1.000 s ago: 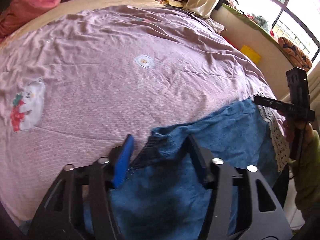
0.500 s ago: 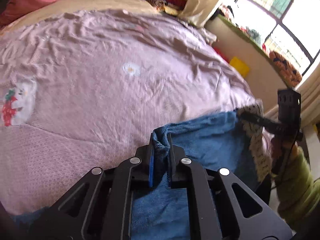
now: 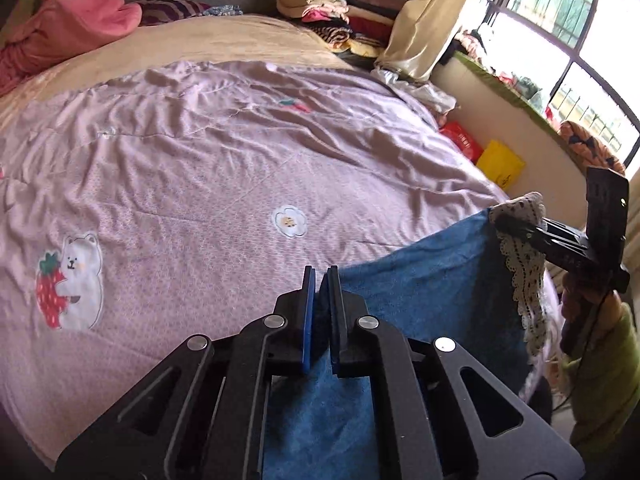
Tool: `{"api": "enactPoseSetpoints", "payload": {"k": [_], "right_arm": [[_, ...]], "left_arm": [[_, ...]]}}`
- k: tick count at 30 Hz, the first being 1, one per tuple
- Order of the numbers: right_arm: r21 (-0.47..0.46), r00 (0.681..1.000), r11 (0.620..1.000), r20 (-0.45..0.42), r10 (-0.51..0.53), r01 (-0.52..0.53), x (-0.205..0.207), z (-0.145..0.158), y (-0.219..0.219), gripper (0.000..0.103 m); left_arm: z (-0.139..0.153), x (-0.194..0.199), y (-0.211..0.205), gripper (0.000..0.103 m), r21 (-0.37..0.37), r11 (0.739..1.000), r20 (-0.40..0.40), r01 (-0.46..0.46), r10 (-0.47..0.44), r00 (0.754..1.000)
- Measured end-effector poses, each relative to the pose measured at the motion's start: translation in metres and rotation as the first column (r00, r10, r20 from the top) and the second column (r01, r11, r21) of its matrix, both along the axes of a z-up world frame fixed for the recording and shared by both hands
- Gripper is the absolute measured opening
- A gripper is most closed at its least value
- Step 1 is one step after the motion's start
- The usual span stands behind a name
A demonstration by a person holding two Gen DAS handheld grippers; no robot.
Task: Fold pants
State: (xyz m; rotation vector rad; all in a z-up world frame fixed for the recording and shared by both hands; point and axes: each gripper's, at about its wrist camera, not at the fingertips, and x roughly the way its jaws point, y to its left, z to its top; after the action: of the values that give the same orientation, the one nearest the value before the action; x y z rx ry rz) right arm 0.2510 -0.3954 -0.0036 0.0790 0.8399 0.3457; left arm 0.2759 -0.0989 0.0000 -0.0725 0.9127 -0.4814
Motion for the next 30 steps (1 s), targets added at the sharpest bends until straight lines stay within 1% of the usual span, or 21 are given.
{"api": "enactPoseSetpoints", "payload": {"k": [3,5,8,11,12,14,15,17,19,21,24,26,28,30], "right_arm": [[-0.050,0.997,0.999,-0.075,-0.010,0.007,0.018,-0.029,0.006,0.024],[-0.046,0.994,0.999,-0.103,-0.022,0.017,0.022,-0.043,0.005,0.024],[-0.059,0.994,0.998,-0.103,-0.036,0.030,0.024,-0.048,0.006,0.030],[-0.059,0.994,0.997,-0.100,-0.047,0.042,0.025,-0.050,0.006,0.034],[-0.052,0.994,0.998,-0.096,-0.050,0.046,0.023,-0.048,0.004,0.038],[-0.031,0.993,0.997,-0.090,-0.073,0.071,0.019,-0.042,0.000,0.052],[-0.008,0.993,0.996,-0.081,-0.087,0.087,0.015,-0.036,-0.005,0.054],[0.039,0.993,0.994,-0.060,-0.104,0.106,0.004,-0.026,-0.015,0.062],[0.081,0.992,0.989,-0.037,-0.121,0.124,-0.011,-0.015,-0.025,0.067],[0.117,0.991,0.985,-0.022,-0.128,0.130,-0.026,-0.006,-0.032,0.069],[0.145,0.991,0.981,0.004,-0.132,0.130,-0.050,0.003,-0.036,0.073],[0.147,0.991,0.980,0.014,-0.135,0.132,-0.064,0.006,-0.037,0.074],[0.153,0.990,0.979,0.018,-0.137,0.133,-0.078,0.005,-0.037,0.075],[0.162,0.990,0.977,0.015,-0.140,0.136,-0.091,0.004,-0.038,0.075]], "left_arm": [[-0.014,0.008,-0.001,0.001,0.026,1.000,-0.010,-0.015,0.015,1.000],[-0.026,0.013,-0.002,0.001,0.054,0.998,-0.020,-0.021,0.022,1.000],[-0.042,0.019,-0.002,0.001,0.109,0.994,-0.019,-0.030,0.033,0.999],[-0.052,0.023,0.001,0.001,0.138,0.990,-0.013,-0.040,0.042,0.999],[-0.055,0.024,0.002,0.001,0.140,0.989,-0.014,-0.044,0.046,0.999],[-0.054,0.023,0.008,0.003,0.110,0.992,-0.021,-0.059,0.061,0.998],[-0.051,0.022,0.012,0.003,0.096,0.993,-0.017,-0.071,0.073,0.997],[-0.040,0.017,0.022,0.005,0.062,0.994,-0.015,-0.094,0.095,0.995],[-0.027,0.008,0.031,0.014,0.023,0.993,-0.004,-0.112,0.112,0.994],[-0.013,-0.005,0.042,0.033,-0.023,0.991,0.006,-0.129,0.129,0.992],[0.001,-0.027,0.055,0.045,-0.058,0.987,0.018,-0.148,0.149,0.989],[0.007,-0.045,0.064,0.052,-0.049,0.985,0.025,-0.166,0.168,0.986],[0.009,-0.062,0.072,0.053,-0.040,0.982,0.025,-0.184,0.186,0.982],[0.009,-0.084,0.087,0.058,-0.069,0.977,0.013,-0.204,0.205,0.979]]}}
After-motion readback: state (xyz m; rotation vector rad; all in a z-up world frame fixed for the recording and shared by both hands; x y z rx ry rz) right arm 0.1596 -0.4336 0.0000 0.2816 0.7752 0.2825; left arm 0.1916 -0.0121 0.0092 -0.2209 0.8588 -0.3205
